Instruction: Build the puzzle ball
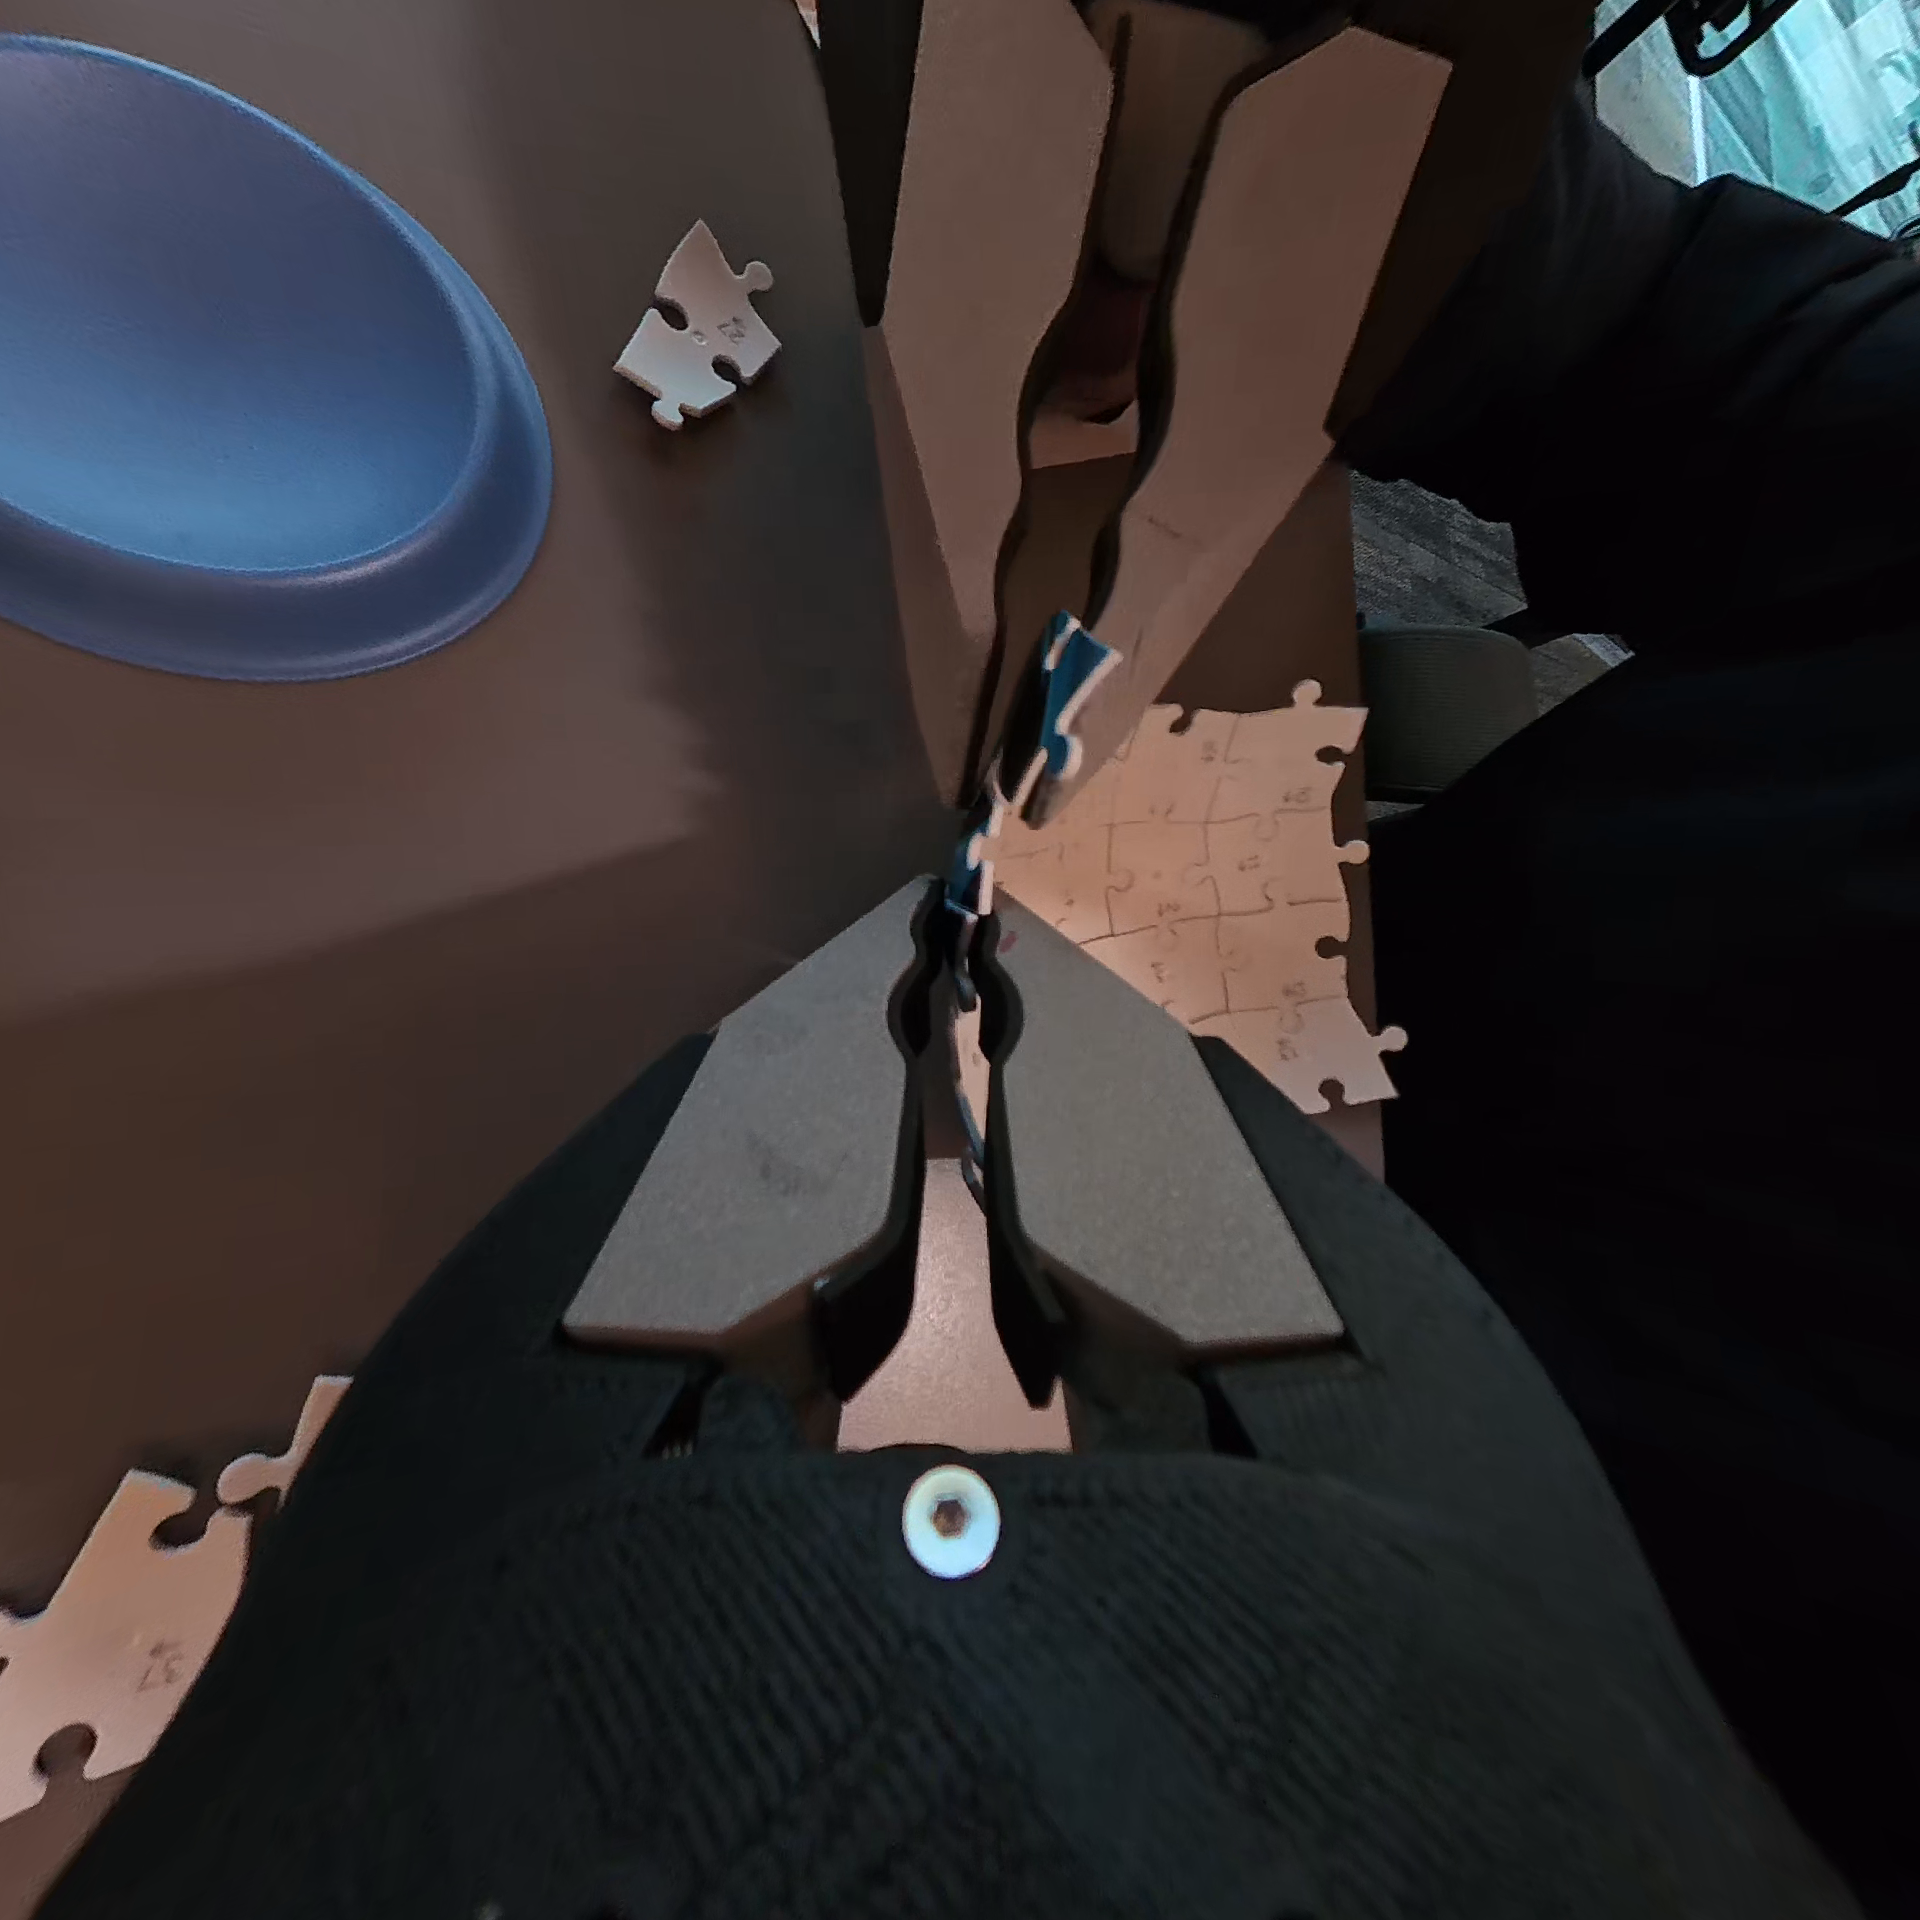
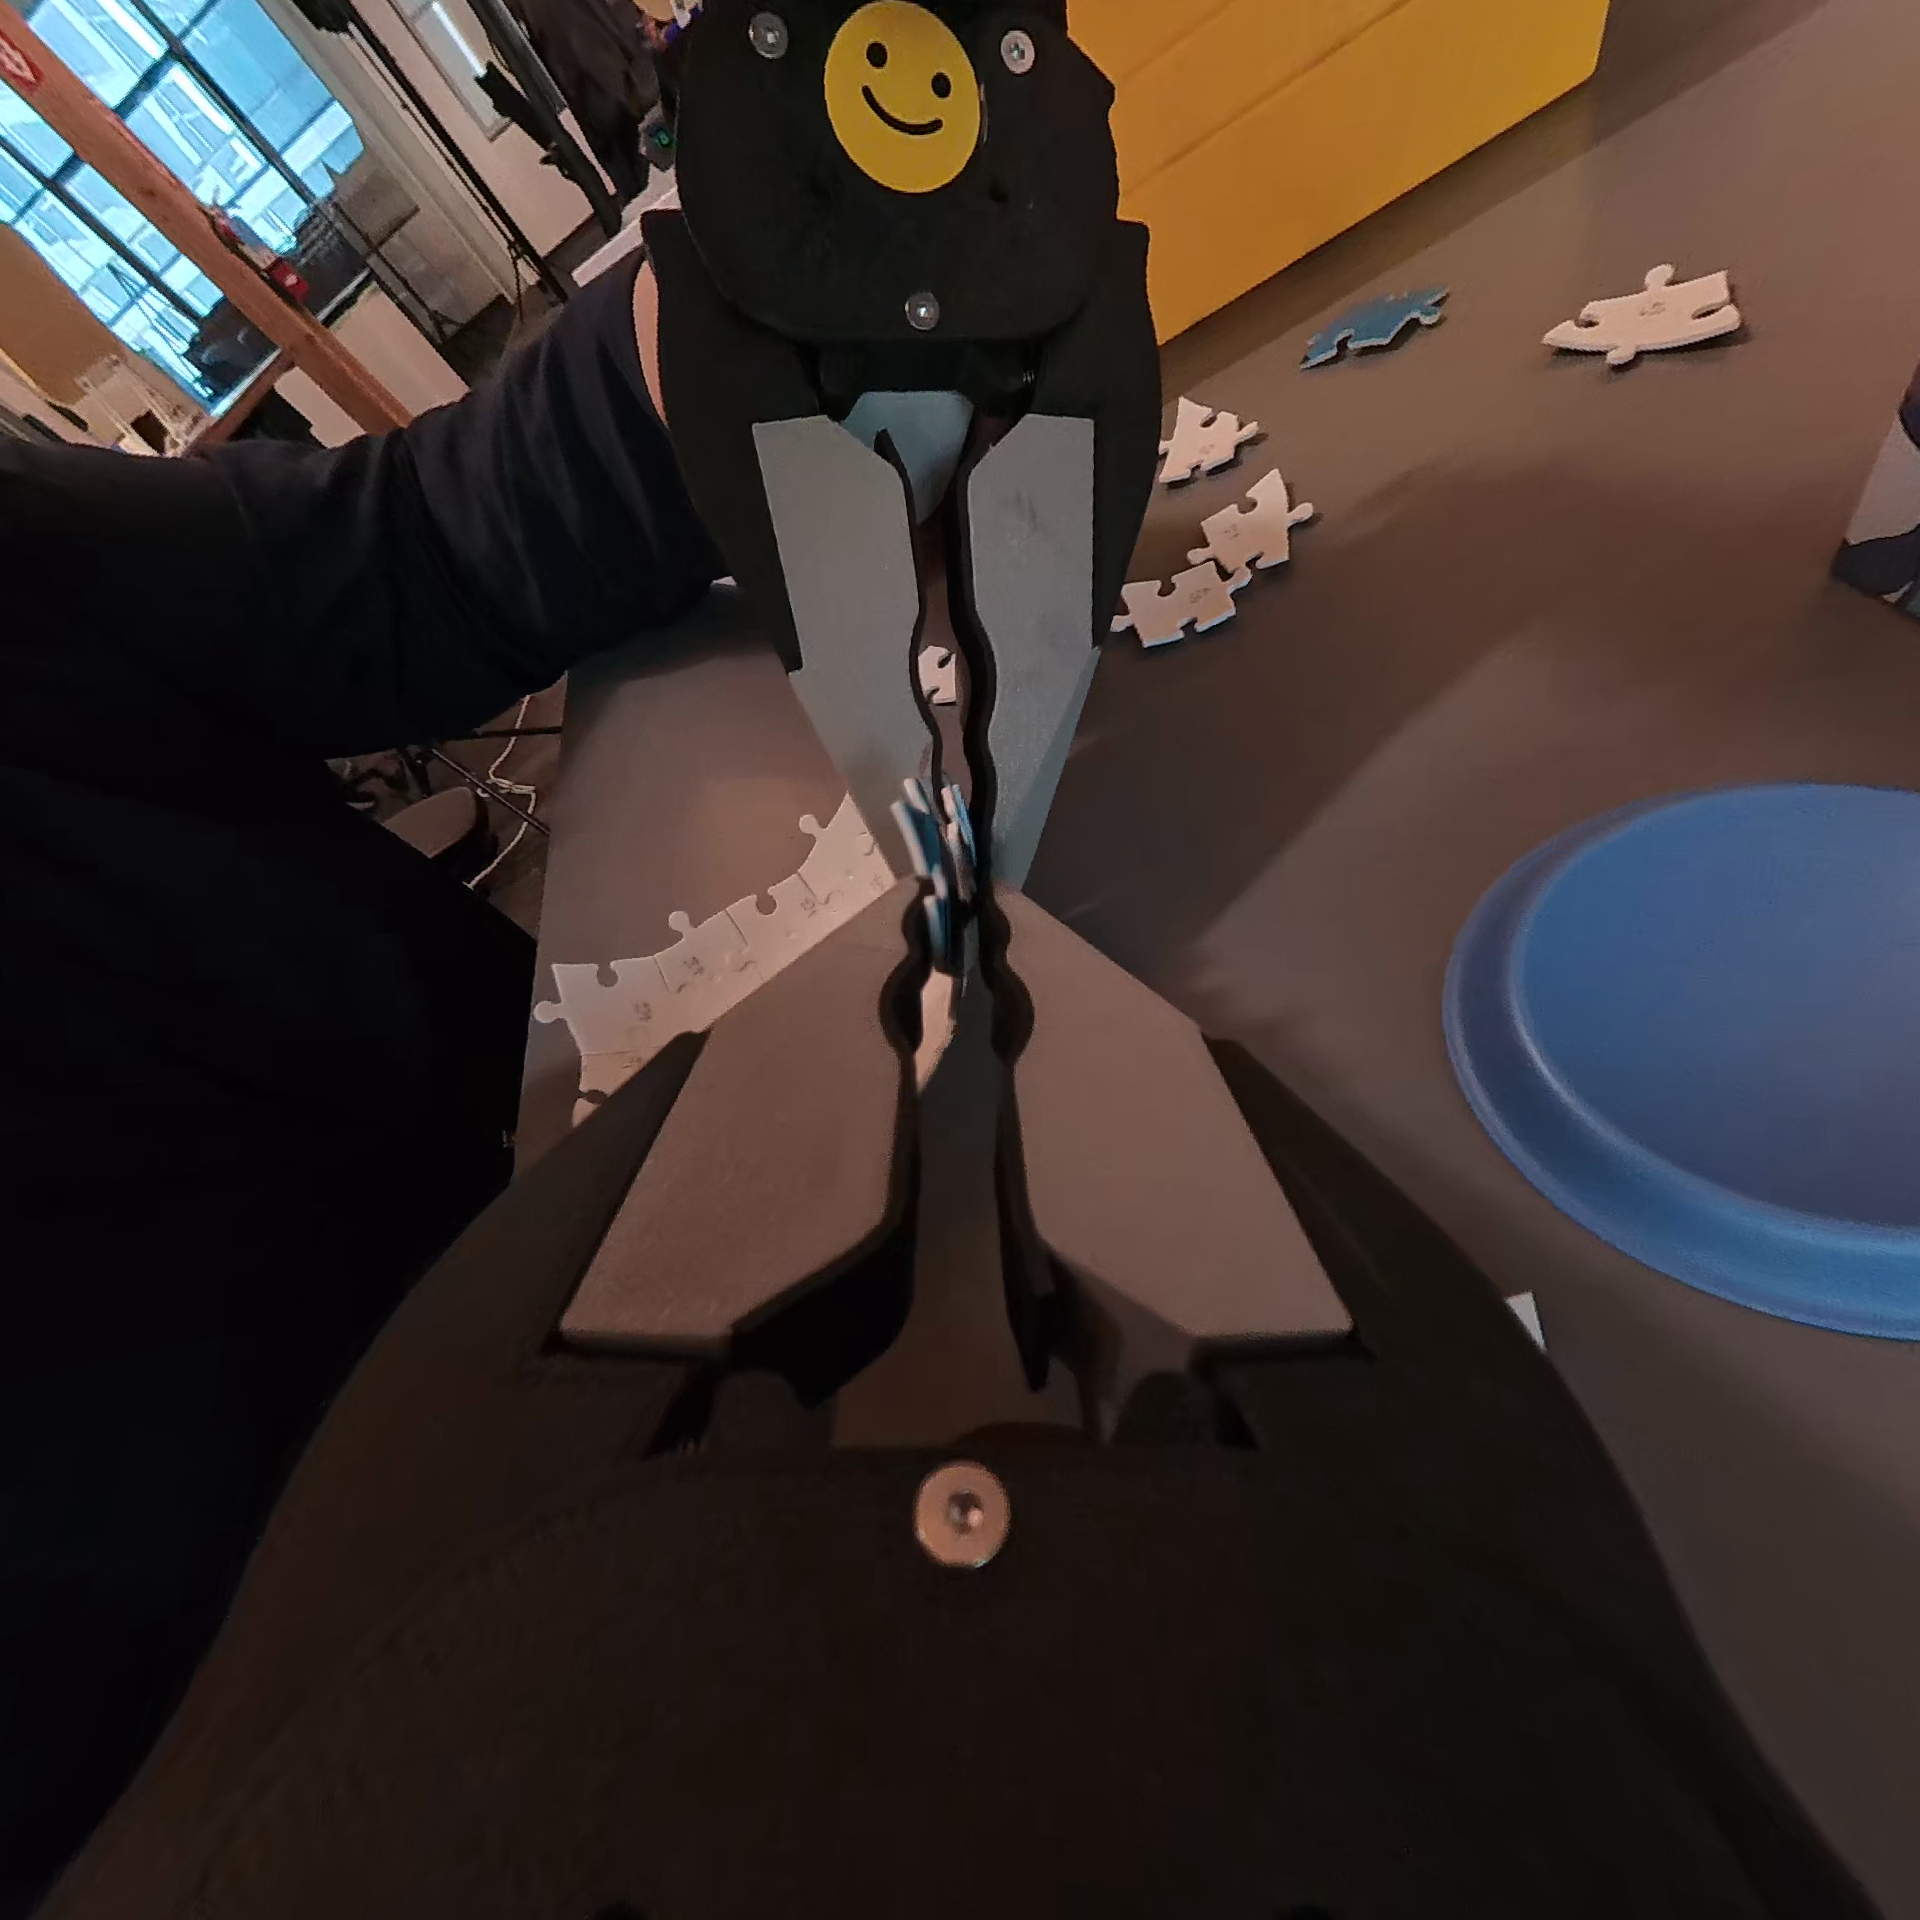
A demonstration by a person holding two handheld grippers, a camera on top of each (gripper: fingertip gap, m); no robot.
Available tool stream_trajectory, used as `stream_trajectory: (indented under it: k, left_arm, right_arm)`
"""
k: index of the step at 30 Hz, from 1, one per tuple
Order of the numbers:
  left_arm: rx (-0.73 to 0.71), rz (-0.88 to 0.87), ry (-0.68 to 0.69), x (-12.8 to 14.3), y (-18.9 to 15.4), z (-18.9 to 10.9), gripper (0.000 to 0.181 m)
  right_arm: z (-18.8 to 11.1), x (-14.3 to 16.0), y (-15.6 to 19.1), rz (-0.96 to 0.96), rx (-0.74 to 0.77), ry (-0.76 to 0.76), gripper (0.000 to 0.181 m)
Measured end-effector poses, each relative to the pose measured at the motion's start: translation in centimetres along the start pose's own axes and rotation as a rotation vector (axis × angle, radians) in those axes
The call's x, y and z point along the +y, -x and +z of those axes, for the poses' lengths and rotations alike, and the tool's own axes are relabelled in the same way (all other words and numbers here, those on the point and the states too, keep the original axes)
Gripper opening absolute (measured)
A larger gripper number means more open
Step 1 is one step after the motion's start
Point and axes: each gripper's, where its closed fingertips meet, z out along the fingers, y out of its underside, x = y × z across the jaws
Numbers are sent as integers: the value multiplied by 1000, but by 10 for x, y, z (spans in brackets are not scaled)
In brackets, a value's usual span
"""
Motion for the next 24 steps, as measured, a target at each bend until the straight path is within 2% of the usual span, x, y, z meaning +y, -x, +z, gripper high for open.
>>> stream_trajectory:
  k: [12,24]
  left_arm:
    - [-20,-29,8,2,5,0,1]
    - [12,-43,0,2,3,0,1]
  right_arm:
    - [3,1,-9,1,77,-8,0]
    - [4,3,-6,9,45,10,6]
